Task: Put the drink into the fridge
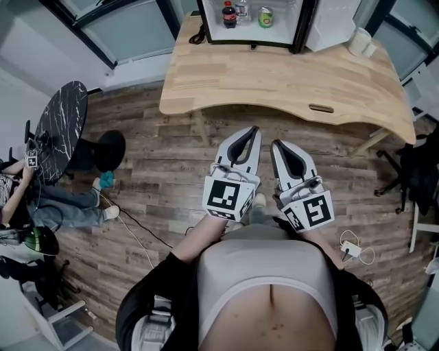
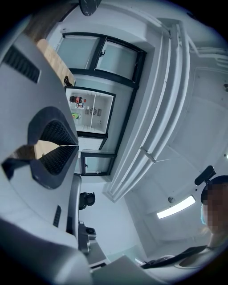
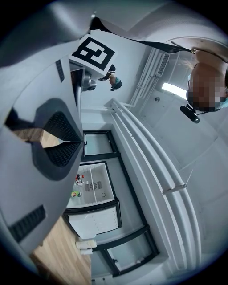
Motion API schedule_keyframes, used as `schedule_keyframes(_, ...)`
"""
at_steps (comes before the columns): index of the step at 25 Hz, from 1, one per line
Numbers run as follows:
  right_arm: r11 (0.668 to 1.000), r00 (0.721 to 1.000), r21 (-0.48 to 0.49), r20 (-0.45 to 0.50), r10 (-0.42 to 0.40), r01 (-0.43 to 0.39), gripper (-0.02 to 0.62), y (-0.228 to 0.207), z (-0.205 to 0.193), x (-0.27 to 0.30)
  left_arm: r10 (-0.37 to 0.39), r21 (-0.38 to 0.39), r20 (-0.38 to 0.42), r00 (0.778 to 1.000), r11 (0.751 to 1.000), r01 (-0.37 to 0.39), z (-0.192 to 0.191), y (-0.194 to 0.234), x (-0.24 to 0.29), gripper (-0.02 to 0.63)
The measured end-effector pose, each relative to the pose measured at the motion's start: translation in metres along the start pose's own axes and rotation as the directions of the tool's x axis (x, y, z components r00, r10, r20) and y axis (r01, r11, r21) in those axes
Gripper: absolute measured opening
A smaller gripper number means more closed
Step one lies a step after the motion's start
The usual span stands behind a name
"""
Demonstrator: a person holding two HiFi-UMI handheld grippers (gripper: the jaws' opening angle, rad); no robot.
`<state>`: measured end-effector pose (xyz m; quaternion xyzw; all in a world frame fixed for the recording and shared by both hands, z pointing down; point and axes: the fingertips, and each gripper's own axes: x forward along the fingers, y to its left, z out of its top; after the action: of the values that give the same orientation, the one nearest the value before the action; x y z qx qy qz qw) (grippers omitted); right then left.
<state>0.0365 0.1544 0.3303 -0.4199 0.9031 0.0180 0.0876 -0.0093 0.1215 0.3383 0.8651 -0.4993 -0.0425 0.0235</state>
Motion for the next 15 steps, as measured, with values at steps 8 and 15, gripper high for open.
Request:
schedule_keyframes(8, 1.0, 1.0, 0.001, 0.005, -0.026, 0.026, 0.028, 0.05, 0.005, -0.034, -0.016, -0.01, 0.0, 1.0, 1.0, 0.016, -0.002, -0.014, -0.061, 0.006)
schedule_keyframes(15, 0.999, 0.999, 0.005, -0.012, -0.052, 0.052, 0.028, 0.086, 0.001, -0.064, -0.024, -0.022, 0.0, 1.0, 0.999, 0.024, -0.005, -0.027, -0.108, 0.006)
